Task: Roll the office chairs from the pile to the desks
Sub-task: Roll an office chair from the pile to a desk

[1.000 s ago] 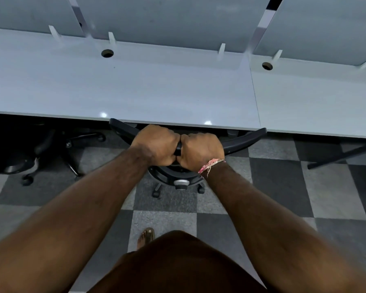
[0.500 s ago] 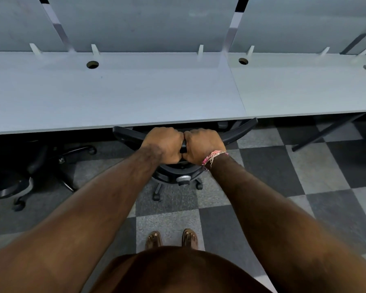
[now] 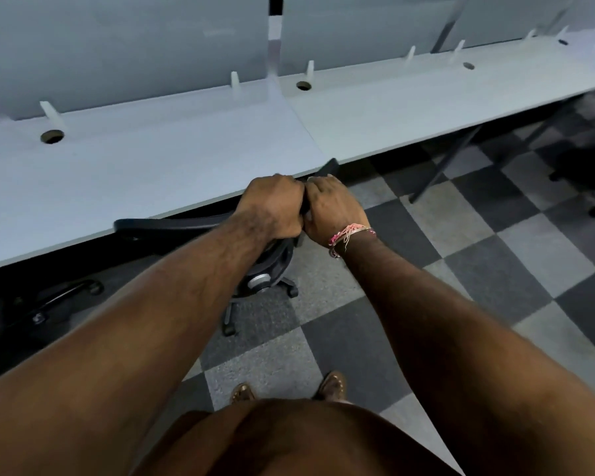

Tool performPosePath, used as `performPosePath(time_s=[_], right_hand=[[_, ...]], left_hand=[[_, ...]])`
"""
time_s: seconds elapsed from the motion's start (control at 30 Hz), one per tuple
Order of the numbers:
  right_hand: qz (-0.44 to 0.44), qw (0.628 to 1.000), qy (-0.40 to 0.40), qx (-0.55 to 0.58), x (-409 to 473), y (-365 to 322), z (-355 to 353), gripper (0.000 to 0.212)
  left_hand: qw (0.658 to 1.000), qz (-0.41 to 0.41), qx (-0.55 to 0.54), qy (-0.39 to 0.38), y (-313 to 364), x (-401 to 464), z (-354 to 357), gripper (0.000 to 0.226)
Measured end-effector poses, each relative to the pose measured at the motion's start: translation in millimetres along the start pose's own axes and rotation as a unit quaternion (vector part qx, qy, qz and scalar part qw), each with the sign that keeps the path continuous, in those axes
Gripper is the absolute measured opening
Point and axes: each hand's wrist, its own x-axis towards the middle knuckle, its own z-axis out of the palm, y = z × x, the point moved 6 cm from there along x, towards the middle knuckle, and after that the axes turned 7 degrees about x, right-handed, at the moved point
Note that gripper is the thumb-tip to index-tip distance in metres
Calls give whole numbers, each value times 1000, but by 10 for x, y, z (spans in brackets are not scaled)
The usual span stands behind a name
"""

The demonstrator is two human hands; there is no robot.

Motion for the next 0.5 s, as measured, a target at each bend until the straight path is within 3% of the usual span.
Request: performPosePath(time_s=[0.23, 0.5], right_hand=[[100, 995, -8, -22, -576, 1013, -210, 36], [198, 979, -24, -32, -1644, 2570, -721, 33]], left_hand=[[997, 75, 30, 12, 1044, 485, -154, 30], [984, 166, 61, -14, 2935, 1217, -357, 37]])
